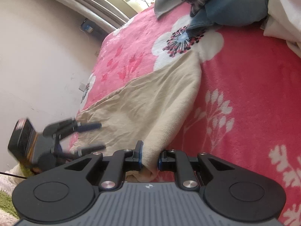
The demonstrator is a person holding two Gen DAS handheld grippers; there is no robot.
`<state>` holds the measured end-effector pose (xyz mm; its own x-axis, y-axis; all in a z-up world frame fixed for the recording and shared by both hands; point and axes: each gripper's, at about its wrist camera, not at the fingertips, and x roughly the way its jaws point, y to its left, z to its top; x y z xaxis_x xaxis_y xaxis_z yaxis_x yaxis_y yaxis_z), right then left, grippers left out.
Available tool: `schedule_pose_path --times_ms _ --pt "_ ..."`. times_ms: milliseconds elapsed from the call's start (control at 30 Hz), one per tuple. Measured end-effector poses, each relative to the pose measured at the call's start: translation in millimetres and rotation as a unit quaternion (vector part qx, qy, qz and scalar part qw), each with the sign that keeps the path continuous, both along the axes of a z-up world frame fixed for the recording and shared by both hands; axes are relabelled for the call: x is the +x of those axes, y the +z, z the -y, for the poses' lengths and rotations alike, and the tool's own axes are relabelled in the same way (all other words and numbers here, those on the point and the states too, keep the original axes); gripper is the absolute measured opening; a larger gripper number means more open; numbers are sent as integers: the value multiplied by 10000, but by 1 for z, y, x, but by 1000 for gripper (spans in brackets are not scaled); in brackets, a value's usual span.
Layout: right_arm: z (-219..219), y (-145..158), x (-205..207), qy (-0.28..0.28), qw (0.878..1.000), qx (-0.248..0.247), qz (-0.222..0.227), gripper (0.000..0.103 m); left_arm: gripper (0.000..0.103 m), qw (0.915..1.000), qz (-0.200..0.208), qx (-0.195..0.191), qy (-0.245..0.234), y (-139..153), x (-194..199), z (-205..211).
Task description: Fold clothes
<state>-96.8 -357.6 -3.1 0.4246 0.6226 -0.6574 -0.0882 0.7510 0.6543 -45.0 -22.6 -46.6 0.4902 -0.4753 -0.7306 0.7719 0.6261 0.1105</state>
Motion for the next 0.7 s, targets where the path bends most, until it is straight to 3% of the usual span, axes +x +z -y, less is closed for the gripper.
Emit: schedule_pose_path --times_ms 67,167,267,400,567,700 --pt "-5 8 0 107 9998 -7 181 16 51 9996 3 -80 256 0 16 -6" --pt "-15 25 1 356 9977 -62 570 16 52 9987 -67 309 390 -35 34 -1" --pt "-30 45 4 641 9935 -90 940 16 53 9987 -95 7 506 -49 37 -7" --pt "-56 69 13 1117 9848 -306 1293 16 53 9983 -161 -14 561 -40 38 -8" --pt "-86 96 21 1704 9708 -615 1571 16 52 9972 38 -458 596 -15 44 -21" --pt "-111 112 21 2200 9561 -879 1726 16 52 9967 80 -310 741 -26 68 -11"
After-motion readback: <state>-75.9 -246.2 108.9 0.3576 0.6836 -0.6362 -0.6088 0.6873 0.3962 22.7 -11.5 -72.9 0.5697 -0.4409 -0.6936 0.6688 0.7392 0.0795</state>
